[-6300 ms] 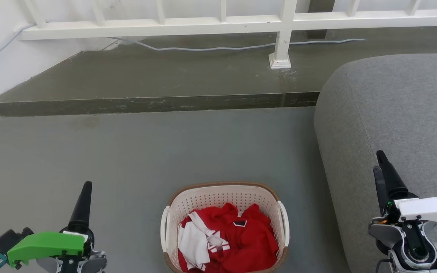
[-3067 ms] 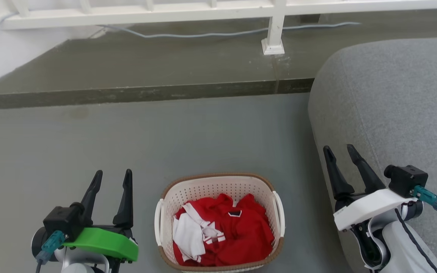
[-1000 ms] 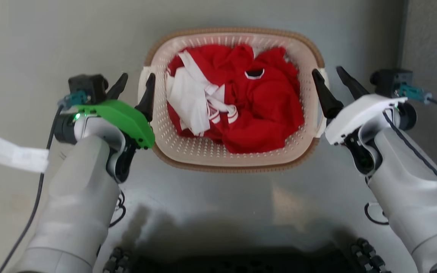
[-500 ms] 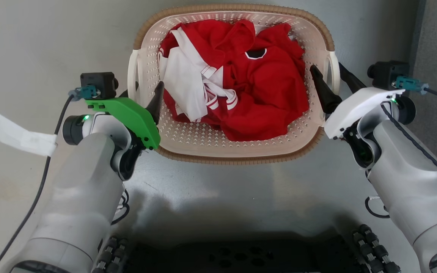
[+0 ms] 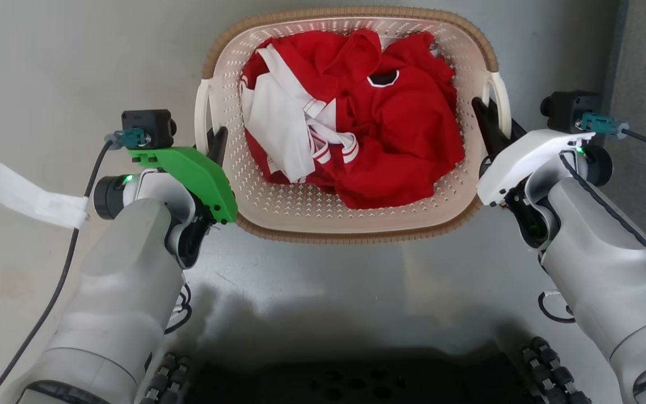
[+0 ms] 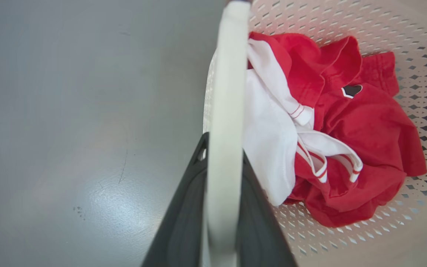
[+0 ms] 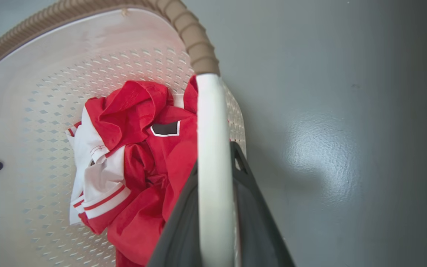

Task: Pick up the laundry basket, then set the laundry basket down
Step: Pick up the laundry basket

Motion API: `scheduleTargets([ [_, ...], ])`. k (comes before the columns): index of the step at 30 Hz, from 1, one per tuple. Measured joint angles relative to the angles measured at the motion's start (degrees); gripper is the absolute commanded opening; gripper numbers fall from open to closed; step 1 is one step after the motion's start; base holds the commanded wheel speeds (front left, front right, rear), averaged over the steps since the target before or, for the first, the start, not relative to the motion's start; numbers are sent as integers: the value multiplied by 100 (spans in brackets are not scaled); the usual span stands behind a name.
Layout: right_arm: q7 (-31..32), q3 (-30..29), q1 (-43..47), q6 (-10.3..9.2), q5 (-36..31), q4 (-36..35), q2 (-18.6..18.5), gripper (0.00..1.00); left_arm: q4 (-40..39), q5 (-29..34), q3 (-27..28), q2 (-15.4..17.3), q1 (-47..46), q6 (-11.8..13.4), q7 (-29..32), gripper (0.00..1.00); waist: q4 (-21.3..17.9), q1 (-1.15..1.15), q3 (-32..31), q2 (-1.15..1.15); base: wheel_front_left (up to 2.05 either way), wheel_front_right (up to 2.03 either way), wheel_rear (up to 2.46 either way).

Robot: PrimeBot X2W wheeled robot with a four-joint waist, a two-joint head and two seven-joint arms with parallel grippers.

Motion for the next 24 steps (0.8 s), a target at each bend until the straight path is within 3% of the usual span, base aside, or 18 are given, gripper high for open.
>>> scheduleTargets([
  [11,-51,266,3,-1,370,332,131,0,425,-279,-210,-19,80,-2,-38,0,-51,0,-631,0,0,0,0],
  [24,377,553,60,-1,781,777,265,0,597,-628,-458,-21,416,-2,450,0,-174,0,-1514,0,0,0,0],
])
